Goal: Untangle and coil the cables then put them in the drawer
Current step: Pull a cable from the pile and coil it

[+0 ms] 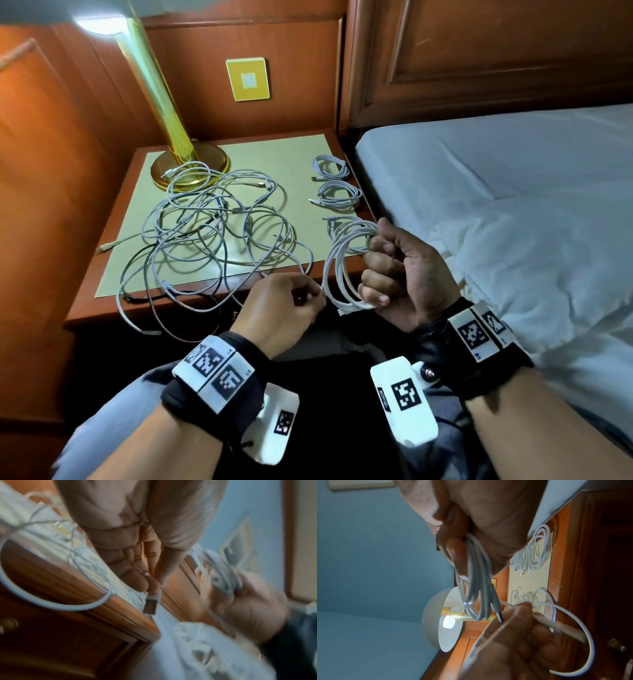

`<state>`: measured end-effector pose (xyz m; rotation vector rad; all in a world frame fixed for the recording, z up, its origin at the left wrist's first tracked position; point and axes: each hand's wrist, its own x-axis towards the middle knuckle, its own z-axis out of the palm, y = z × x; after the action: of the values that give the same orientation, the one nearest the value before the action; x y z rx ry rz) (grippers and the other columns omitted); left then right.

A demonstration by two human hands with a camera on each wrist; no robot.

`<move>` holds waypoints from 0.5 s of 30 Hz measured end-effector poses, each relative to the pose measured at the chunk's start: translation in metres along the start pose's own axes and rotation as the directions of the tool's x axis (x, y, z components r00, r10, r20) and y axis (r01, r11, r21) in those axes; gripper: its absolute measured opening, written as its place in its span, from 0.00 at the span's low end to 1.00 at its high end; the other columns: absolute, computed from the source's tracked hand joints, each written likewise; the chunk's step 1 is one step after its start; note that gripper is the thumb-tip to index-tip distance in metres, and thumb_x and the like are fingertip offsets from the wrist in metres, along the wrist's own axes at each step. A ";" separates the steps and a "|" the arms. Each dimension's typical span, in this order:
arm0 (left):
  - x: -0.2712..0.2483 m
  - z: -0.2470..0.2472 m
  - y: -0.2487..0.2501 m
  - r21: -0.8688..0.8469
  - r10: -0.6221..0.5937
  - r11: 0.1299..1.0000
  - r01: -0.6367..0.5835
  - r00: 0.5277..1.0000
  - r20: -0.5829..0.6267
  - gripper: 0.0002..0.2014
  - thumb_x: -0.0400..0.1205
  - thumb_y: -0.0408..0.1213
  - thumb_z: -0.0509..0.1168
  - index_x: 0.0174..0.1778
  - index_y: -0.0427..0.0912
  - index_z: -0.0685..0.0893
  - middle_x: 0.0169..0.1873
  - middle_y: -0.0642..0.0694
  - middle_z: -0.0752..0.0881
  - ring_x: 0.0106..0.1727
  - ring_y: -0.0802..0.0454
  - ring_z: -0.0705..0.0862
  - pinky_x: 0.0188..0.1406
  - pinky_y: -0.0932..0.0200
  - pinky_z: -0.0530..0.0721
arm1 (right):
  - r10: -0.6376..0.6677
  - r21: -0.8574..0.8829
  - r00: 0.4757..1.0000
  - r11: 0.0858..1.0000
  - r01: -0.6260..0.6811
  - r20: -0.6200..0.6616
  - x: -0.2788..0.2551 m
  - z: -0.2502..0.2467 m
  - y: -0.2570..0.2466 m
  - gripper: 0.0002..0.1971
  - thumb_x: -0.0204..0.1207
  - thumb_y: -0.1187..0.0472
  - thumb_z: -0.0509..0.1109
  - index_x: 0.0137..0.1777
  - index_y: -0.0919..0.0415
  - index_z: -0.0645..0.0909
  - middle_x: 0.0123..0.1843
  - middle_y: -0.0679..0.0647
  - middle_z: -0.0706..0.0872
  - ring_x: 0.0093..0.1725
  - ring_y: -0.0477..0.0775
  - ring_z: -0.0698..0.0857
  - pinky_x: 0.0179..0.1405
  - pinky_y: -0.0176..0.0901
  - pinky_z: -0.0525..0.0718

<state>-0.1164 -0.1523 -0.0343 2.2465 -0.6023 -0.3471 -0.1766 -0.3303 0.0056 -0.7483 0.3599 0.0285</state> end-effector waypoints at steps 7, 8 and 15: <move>0.006 0.000 0.010 -0.852 -0.249 0.496 0.170 0.967 0.048 0.03 0.82 0.25 0.69 0.43 0.33 0.82 0.36 0.36 0.85 0.33 0.48 0.84 0.30 0.61 0.86 | 0.056 -0.051 0.998 0.997 -0.054 0.030 0.004 0.001 0.010 0.21 0.83 0.47 0.62 0.30 0.51 0.63 0.19 0.45 0.56 0.14 0.45 0.55 0.18 0.37 0.53; 0.008 -0.001 0.009 -0.878 -0.253 0.448 0.170 0.966 0.058 0.02 0.82 0.26 0.69 0.44 0.34 0.82 0.36 0.37 0.85 0.33 0.48 0.83 0.31 0.61 0.85 | 0.058 -0.064 0.998 0.996 -0.057 0.029 0.005 0.001 0.011 0.21 0.83 0.47 0.62 0.29 0.51 0.63 0.19 0.45 0.56 0.14 0.45 0.55 0.18 0.37 0.53; 0.011 -0.002 0.004 -0.917 -0.196 0.310 0.249 0.961 0.195 0.08 0.83 0.26 0.63 0.40 0.40 0.79 0.38 0.38 0.81 0.34 0.46 0.79 0.34 0.55 0.81 | 0.035 -0.178 0.999 0.984 -0.030 0.024 0.007 0.005 0.020 0.22 0.86 0.47 0.60 0.30 0.51 0.62 0.19 0.46 0.56 0.15 0.46 0.54 0.22 0.41 0.49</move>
<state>-0.1072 -0.1591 -0.0309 1.1257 -0.0028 -0.6864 -0.1715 -0.3130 -0.0063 -0.9175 0.3471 0.1021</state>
